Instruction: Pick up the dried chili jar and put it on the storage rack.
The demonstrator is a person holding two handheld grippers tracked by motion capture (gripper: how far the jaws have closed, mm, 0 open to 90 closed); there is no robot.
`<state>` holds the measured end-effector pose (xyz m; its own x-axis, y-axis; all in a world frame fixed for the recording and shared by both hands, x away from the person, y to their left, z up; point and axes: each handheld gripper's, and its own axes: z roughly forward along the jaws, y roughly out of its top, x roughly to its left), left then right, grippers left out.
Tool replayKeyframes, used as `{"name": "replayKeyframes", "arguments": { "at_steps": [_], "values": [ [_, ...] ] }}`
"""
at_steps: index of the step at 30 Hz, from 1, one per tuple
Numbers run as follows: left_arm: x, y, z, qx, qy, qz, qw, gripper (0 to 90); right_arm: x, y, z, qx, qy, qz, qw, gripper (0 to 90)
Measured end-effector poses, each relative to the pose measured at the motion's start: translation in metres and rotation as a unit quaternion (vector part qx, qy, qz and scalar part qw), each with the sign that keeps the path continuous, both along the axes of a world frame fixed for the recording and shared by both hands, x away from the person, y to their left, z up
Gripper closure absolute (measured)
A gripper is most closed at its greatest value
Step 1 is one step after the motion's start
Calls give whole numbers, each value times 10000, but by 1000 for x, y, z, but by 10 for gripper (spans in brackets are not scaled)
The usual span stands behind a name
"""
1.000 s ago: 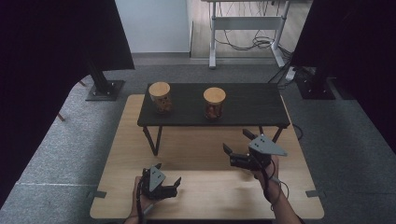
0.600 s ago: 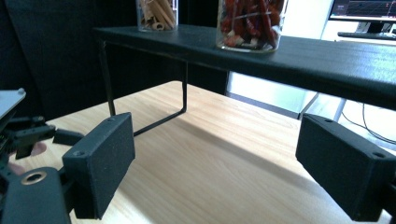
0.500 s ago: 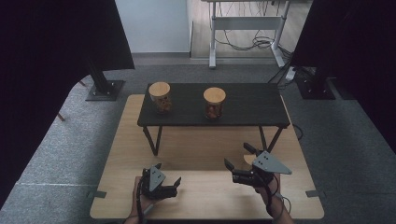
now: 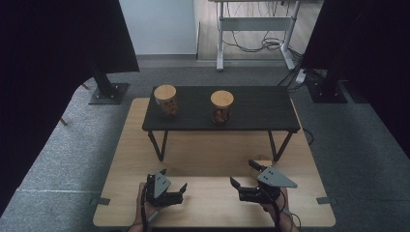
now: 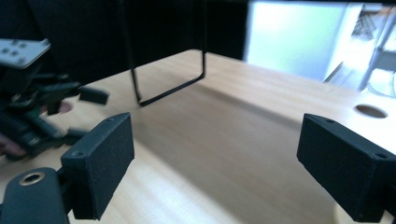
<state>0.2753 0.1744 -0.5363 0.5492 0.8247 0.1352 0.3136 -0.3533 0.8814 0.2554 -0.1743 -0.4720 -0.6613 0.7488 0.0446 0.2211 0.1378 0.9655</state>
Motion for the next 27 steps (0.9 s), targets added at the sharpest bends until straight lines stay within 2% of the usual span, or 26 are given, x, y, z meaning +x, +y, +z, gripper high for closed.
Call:
{"name": "replayKeyframes", "arguments": {
  "at_steps": [4, 7, 14, 18, 22, 27],
  "values": [
    [0, 1, 1, -9, -11, 0, 10000, 64, -7, 0, -8, 17, 171, 22, 9998, 102],
    [0, 1, 1, -15, -21, 12, 10000, 64, -11, -1, -12, 177, 355, 102, 9992, 104],
    [0, 1, 1, -9, -26, 3, 10000, 64, -19, 6, -22, -112, 507, 110, 9986, 98],
    [1, 1, 1, 2, -9, -4, 10000, 64, -18, 13, -31, -180, 660, 122, 9976, 96],
    [1, 2, 1, -8, -19, 7, 10000, 64, -17, 19, -39, -359, 749, 158, 9964, 94],
    [1, 2, 1, -11, -20, 5, 10000, 64, -19, 19, -36, -326, 696, 125, 9970, 93]
  ]
}}
